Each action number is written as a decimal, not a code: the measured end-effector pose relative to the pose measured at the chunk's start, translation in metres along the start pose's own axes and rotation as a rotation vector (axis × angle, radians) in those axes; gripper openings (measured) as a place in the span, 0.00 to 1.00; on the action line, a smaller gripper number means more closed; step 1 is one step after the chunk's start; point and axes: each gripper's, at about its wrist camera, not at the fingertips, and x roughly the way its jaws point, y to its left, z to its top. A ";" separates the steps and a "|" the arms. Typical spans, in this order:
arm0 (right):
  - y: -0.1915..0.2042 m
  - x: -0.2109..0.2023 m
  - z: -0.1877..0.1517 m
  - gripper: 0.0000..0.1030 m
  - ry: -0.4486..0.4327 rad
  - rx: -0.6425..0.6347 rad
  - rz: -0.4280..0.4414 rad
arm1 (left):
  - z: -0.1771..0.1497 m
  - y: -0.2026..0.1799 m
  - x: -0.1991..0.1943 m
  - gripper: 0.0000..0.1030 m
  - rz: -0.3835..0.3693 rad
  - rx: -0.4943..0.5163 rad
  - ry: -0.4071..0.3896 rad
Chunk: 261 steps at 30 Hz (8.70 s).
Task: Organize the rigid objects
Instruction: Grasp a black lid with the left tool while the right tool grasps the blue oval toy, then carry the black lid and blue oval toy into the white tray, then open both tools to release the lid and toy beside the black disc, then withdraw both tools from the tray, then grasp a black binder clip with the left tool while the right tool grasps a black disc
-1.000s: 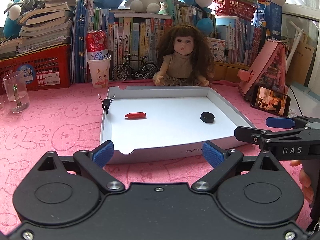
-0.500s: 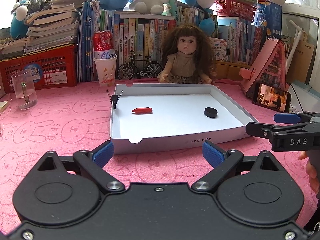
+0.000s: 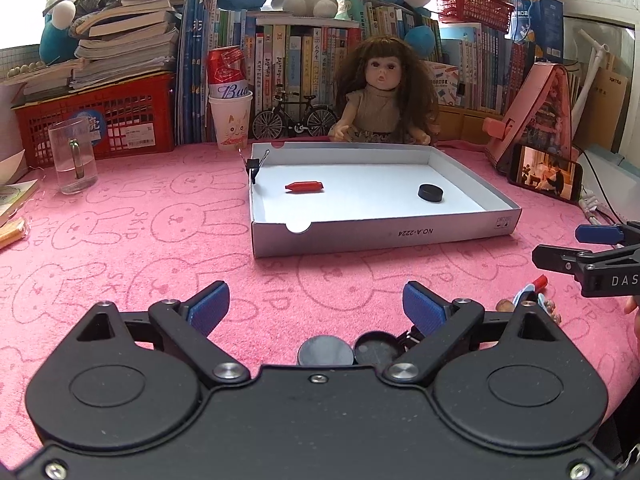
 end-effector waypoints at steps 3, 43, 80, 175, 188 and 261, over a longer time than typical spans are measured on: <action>0.001 -0.008 -0.009 1.00 0.003 0.004 0.030 | -0.007 0.000 -0.007 0.67 -0.003 0.008 0.024; 0.029 -0.025 -0.045 0.33 0.024 -0.007 -0.015 | -0.028 -0.009 0.005 0.37 0.077 -0.025 0.028; 0.006 0.032 0.040 0.18 0.004 0.112 -0.038 | 0.066 -0.008 0.041 0.29 0.009 -0.106 -0.074; -0.002 0.042 0.062 0.95 0.010 0.047 0.105 | 0.072 -0.032 0.061 0.87 -0.090 -0.050 -0.007; 0.009 0.021 0.032 0.96 0.010 0.013 0.114 | 0.041 -0.024 0.027 0.88 -0.086 -0.039 0.000; 0.052 -0.023 -0.034 0.35 -0.026 -0.150 0.181 | -0.022 -0.058 -0.023 0.21 -0.083 0.044 0.012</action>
